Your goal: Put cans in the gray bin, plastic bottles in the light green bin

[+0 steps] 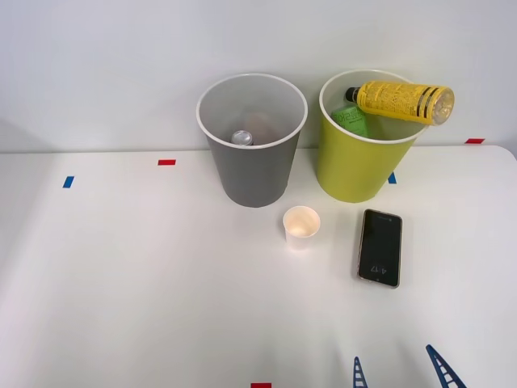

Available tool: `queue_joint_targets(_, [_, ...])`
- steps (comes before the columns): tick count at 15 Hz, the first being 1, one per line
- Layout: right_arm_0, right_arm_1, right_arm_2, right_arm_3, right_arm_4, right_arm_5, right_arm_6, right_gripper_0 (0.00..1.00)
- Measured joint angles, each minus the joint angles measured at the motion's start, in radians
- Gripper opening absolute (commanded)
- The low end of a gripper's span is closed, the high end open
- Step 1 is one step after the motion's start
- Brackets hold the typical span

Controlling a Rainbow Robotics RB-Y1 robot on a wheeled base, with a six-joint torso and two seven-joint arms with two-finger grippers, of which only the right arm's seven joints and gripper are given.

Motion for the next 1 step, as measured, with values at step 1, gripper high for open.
queue_joint_targets(1, [0.0,0.0,0.0,0.0,0.0,0.0,0.0,1.0])
